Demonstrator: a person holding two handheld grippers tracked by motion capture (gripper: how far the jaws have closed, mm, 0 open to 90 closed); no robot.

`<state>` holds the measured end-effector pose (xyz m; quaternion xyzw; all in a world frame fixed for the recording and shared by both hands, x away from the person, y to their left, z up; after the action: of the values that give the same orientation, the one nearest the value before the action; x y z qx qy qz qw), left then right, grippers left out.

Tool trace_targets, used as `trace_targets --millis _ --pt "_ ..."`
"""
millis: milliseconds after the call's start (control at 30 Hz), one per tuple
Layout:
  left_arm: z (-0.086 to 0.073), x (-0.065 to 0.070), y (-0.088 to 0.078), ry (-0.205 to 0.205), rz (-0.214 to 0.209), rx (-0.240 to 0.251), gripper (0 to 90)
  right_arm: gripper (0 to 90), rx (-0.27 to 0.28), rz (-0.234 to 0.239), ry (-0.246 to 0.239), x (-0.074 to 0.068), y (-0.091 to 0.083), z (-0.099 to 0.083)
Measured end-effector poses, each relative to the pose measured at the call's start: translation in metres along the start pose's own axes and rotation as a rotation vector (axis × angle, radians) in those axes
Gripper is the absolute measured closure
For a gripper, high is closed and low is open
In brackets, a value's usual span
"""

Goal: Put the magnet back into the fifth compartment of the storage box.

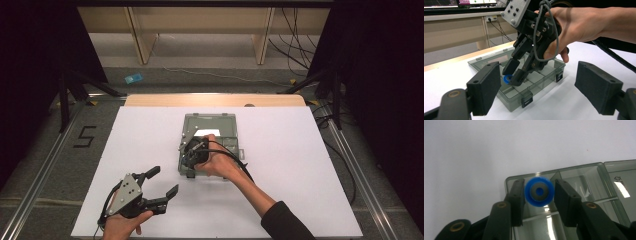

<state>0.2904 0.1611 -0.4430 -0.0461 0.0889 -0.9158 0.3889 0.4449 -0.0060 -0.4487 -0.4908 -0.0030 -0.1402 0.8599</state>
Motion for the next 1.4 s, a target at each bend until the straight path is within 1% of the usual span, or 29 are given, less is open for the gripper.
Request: trace_targets --millis 67,100,133,267,300,333,367,433,467,533,600,700,733,800,833,867,900,933,967,1000,1033,1067,1100,1133,1167,1200,1267,1333,1400 --pt "0.0 0.0 0.0 -0.002 -0.002 0.004 20.0 58.9 -0.003 0.002 -0.002 0.0 0.001 0.0" --pt "0.0 0.0 -0.001 -0.002 0.003 -0.003 20.0 58.9 -0.003 0.002 -0.002 0.0 0.001 0.0" --pt "0.0 0.0 0.0 -0.001 -0.002 0.004 20.0 57.7 -0.003 0.0 -0.002 0.0 0.001 0.0" --pt "0.0 0.0 -0.001 -0.004 0.004 -0.005 20.0 54.3 0.013 -0.008 0.007 0.001 -0.003 0.0" --pt "0.0 0.0 0.0 -0.005 -0.003 0.005 20.0 53.3 0.019 -0.008 0.011 0.001 -0.006 0.0" --pt "0.0 0.0 -0.001 -0.004 0.006 -0.007 20.0 50.6 0.029 -0.016 0.013 0.002 -0.01 -0.001" --pt "0.0 0.0 0.0 -0.004 0.005 -0.006 20.0 50.6 0.029 -0.016 0.013 0.002 -0.01 -0.001" --pt "0.0 0.0 0.0 -0.003 0.005 -0.005 20.0 47.4 0.044 -0.026 0.02 0.002 -0.018 -0.001" --pt "0.0 0.0 0.0 -0.003 0.0 0.003 20.0 47.4 0.044 -0.026 0.02 0.002 -0.018 -0.001" --pt "0.0 0.0 0.0 -0.002 0.006 -0.006 20.0 44.4 0.053 -0.034 0.029 0.002 -0.023 -0.002" --pt "0.0 0.0 0.0 0.0 0.001 0.0 20.0 42.6 0.063 -0.04 0.039 0.002 -0.028 -0.004" --pt "0.0 0.0 0.0 0.0 0.004 -0.006 20.0 40.0 0.073 -0.05 0.055 0.001 -0.033 -0.005" --pt "0.0 0.0 0.0 -0.003 -0.001 0.005 20.0 38.3 0.084 -0.05 0.059 0.001 -0.037 -0.006" --pt "0.0 0.0 0.0 -0.001 0.0 0.005 20.0 37.0 0.099 -0.061 0.064 0.001 -0.041 -0.008" --pt "0.0 0.0 0.0 0.003 -0.001 0.003 20.0 37.0 0.099 -0.061 0.064 0.001 -0.041 -0.008" --pt "0.0 0.0 0.0 -0.003 0.005 -0.004 20.0 35.8 0.105 -0.063 0.069 -0.001 -0.045 -0.009" --pt "0.0 0.0 0.0 -0.005 0.0 0.004 20.0 35.8 0.105 -0.063 0.069 -0.001 -0.045 -0.009" --pt "0.0 0.0 0.0 -0.002 -0.001 0.004 20.0 35.6 0.114 -0.069 0.069 -0.002 -0.047 -0.01" --pt "0.0 0.0 0.0 -0.01 0.002 0.002 19.9 35.3 0.13 -0.072 0.076 -0.003 -0.052 -0.012" --pt "0.0 0.0 0.0 0.001 -0.004 0.005 19.9 35.3 0.13 -0.072 0.076 -0.003 -0.052 -0.012" --pt "0.0 0.0 0.0 -0.001 0.007 -0.007 20.0 35.1 0.142 -0.077 0.07 -0.003 -0.054 -0.013" --pt "0.0 0.0 0.0 -0.004 0.006 -0.006 20.0 34.9 0.156 -0.08 0.077 -0.005 -0.059 -0.015" --pt "0.0 0.0 -0.001 -0.003 0.017 -0.01 20.0 34.9 0.162 -0.076 0.082 -0.006 -0.061 -0.016" --pt "0.0 -0.001 0.0 0.005 0.016 -0.005 20.0 34.9 0.162 -0.076 0.082 -0.006 -0.061 -0.016" --pt "0.001 -0.002 0.001 0.023 0.004 0.011 20.0 34.7 0.166 -0.078 0.087 -0.006 -0.063 -0.017" --pt "0.0 0.0 0.001 0.005 0.0 0.008 20.0 34.4 0.17 -0.079 0.09 -0.007 -0.065 -0.018" --pt "0.0 0.001 -0.001 -0.01 0.006 -0.008 20.0 34.2 0.177 -0.079 0.084 -0.008 -0.068 -0.02" --pt "0.0 0.001 -0.001 -0.012 0.006 -0.009 20.0 34.0 0.188 -0.085 0.093 -0.009 -0.074 -0.024" --pt "0.0 0.0 0.0 -0.002 0.003 -0.001 20.0 34.0 0.192 -0.09 0.096 -0.009 -0.076 -0.025"
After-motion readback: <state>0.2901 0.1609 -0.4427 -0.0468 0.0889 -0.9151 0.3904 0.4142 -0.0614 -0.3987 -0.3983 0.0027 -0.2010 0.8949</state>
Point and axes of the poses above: each handheld gripper's, and its own axes: y roughly forward along the jaws, z roughly out of its top, x roughly to its right, the point moved 2 cm from there along y, roughly forward along the jaws, and after that the axes turned 3 degrees about -x, right-handed, at the moved point
